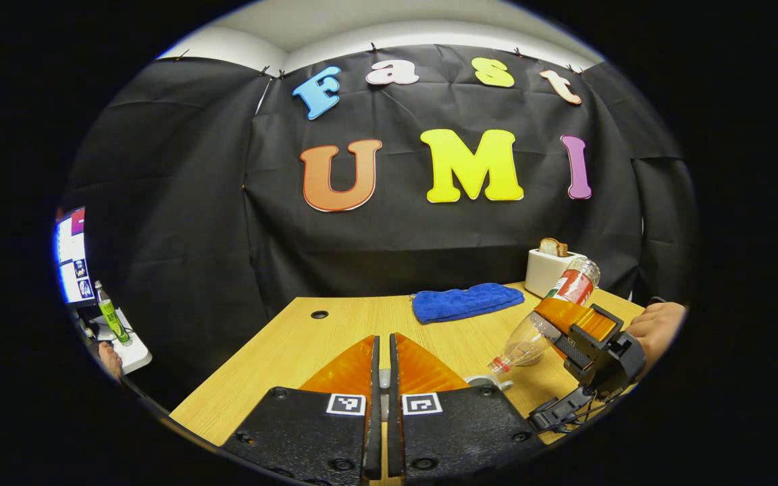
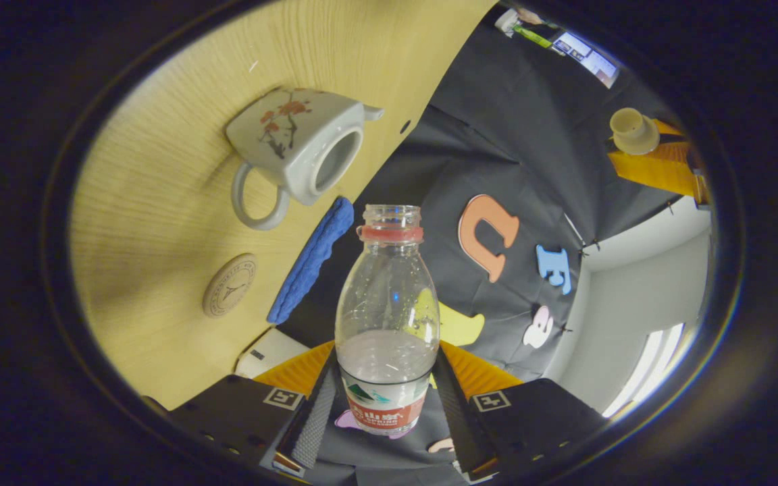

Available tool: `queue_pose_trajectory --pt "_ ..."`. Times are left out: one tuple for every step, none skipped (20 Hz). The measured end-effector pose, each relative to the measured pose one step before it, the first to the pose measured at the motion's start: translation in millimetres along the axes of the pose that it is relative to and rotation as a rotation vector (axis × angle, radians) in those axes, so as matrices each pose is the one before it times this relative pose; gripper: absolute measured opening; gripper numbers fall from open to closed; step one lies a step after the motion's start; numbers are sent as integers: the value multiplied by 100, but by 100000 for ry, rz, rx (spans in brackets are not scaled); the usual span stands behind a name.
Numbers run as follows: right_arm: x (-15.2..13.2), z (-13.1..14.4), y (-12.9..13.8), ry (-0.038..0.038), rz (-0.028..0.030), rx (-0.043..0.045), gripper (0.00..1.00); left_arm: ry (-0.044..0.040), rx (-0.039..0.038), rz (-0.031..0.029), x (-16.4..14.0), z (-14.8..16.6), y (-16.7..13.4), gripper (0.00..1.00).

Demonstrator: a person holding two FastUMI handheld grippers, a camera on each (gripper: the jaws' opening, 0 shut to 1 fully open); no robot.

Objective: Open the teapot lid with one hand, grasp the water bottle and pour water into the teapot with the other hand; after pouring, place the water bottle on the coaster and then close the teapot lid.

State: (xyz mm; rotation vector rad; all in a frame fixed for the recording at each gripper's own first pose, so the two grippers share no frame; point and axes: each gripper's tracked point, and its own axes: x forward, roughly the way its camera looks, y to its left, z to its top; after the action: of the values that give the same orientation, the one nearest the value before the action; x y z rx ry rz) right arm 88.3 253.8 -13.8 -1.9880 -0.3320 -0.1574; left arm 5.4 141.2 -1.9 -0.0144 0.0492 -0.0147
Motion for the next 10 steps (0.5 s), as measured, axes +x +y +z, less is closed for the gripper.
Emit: queue_pose_trajectory --pt "26 108 -241 -408 -1315 -874 75 -106 251 -170 6 -11 -57 6" --pt "57 80 -231 -503 -1360 -1150 77 -84 17 -207 0 -70 -47 6" --pt "-41 91 -367 -241 -1210 -1527 75 -281 -4 -224 -17 177 9 6" --pt "-24 107 -185 -209 -459 -1075 77 110 106 23 41 9 20 6" --pt "7 31 -116 75 -459 -533 77 71 151 302 -68 -24 4 6" --pt "-40 -57 -97 115 -211 -452 75 25 8 147 11 -90 90 6" --pt "3 73 -95 23 -124 -543 75 151 -70 -69 22 -37 44 6" --pt "0 -21 -120 91 -92 -667 75 57 -45 260 37 -5 73 6" --pt "-13 17 -141 197 -295 -559 75 83 -11 199 45 -51 111 6" --pt "-34 58 -30 -72 -9 -267 75 88 -79 -47 -92 -2 36 6"
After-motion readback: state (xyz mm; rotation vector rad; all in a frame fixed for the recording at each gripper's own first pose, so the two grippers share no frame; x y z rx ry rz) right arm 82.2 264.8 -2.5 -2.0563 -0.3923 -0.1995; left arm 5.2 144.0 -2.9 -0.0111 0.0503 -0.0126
